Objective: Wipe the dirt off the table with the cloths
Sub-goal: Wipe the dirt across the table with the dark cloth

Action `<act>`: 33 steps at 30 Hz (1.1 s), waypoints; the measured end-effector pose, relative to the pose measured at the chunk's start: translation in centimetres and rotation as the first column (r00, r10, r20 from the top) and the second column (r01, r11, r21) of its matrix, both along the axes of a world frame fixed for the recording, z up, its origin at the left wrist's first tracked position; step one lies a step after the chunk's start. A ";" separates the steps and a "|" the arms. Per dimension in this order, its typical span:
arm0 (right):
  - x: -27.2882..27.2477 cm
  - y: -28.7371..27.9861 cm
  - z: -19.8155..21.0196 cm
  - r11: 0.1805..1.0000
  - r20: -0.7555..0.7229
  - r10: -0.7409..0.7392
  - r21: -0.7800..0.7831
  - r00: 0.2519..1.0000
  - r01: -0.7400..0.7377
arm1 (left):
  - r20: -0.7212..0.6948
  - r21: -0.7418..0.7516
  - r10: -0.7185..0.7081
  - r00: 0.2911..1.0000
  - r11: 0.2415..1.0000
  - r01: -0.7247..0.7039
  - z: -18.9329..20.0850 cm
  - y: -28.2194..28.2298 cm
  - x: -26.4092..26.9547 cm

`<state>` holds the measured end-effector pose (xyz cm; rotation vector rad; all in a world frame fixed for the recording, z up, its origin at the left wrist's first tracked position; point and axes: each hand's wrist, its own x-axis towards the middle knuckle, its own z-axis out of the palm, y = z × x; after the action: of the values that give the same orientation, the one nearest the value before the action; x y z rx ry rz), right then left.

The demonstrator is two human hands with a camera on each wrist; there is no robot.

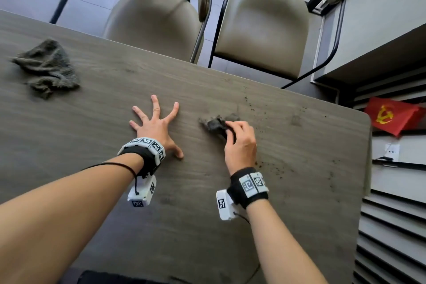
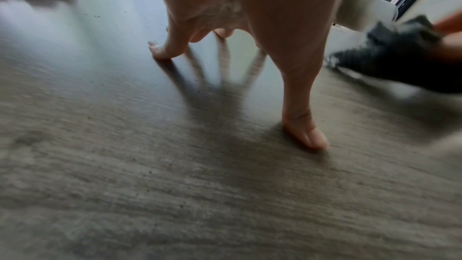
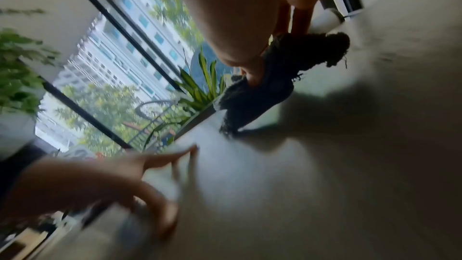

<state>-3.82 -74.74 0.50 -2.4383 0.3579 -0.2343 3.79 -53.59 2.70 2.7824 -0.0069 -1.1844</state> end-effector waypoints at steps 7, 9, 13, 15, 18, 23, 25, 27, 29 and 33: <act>-2.7 -1.6 -2.1 0.991 -0.048 0.128 -0.031 0.991 -0.130 | -0.006 0.015 0.007 1.000 1.000 -0.006 -0.2 0.0 0.2; -0.4 -2.5 -2.3 0.993 -0.024 0.113 -0.034 0.993 -0.114 | -0.001 0.010 -0.002 1.000 1.000 0.002 -0.5 0.0 0.1; 5.5 -4.2 -2.6 0.998 0.006 0.028 -0.050 1.000 -0.028 | 0.000 0.019 -0.004 1.000 1.000 0.004 -0.5 -0.1 0.2; 9.1 -5.1 -2.6 0.998 0.010 -0.016 -0.058 1.000 0.016 | -0.007 0.025 -0.008 1.000 1.000 0.009 -0.4 -0.1 0.2; 14.9 -6.8 -2.8 0.995 -0.035 -0.033 -0.091 0.999 0.030 | -0.021 0.034 -0.010 1.000 0.999 0.011 -0.2 -0.2 0.5; 20.1 -9.1 -1.9 0.987 -0.159 -0.135 -0.106 0.978 0.119 | -0.118 0.041 0.063 0.991 0.997 -0.059 0.5 -1.3 1.8; 18.5 -8.5 -0.8 0.989 -0.038 -0.122 -0.085 0.992 0.118 | -0.129 0.041 0.072 0.989 0.997 -0.068 0.5 -1.3 2.0; 14.9 -7.1 -0.3 0.995 0.072 -0.078 -0.054 0.994 0.082 | -0.132 0.039 0.075 0.988 0.997 -0.071 0.5 -1.2 2.0; 9.7 -4.9 -0.7 0.999 0.061 -0.037 -0.009 0.997 0.038 | -0.125 0.032 0.062 0.990 0.998 -0.058 0.5 -1.2 1.9; 2.0 -1.2 -2.5 0.997 -0.042 0.052 0.057 0.998 -0.050 | -0.094 0.016 0.041 0.995 0.999 -0.040 0.6 -1.2 1.9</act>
<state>-1.80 -75.94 -1.98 -2.3974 0.3167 -0.1472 5.68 -54.79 3.33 2.7212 0.0659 -1.3096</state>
